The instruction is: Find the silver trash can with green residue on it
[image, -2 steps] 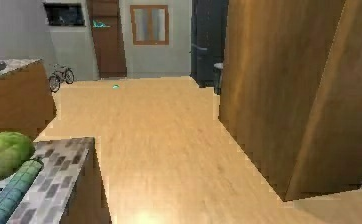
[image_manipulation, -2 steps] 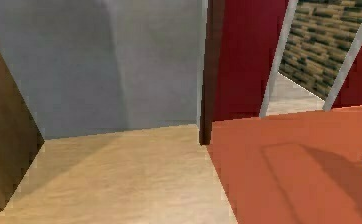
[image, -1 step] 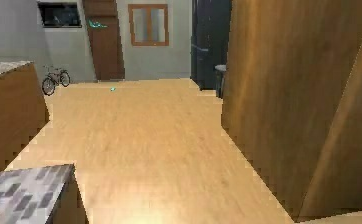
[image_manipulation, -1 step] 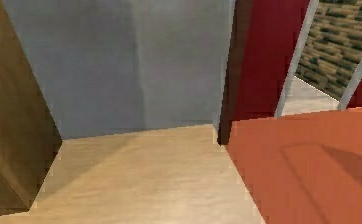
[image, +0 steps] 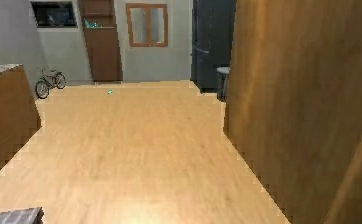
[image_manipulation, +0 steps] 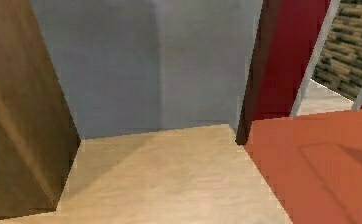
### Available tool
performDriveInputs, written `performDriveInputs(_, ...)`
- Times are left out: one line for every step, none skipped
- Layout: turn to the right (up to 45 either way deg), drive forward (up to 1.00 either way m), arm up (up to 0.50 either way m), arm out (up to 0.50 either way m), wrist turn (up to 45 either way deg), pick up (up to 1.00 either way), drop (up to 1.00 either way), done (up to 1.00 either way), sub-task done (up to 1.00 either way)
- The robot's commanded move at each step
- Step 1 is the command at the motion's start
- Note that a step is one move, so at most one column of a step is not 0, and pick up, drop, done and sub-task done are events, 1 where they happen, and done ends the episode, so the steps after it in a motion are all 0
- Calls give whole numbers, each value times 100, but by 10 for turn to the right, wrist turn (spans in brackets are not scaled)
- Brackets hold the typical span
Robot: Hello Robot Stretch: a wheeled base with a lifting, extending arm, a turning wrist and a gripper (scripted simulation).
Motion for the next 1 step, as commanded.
performDriveInputs(450,0,0,0,0,0,0,0,0)
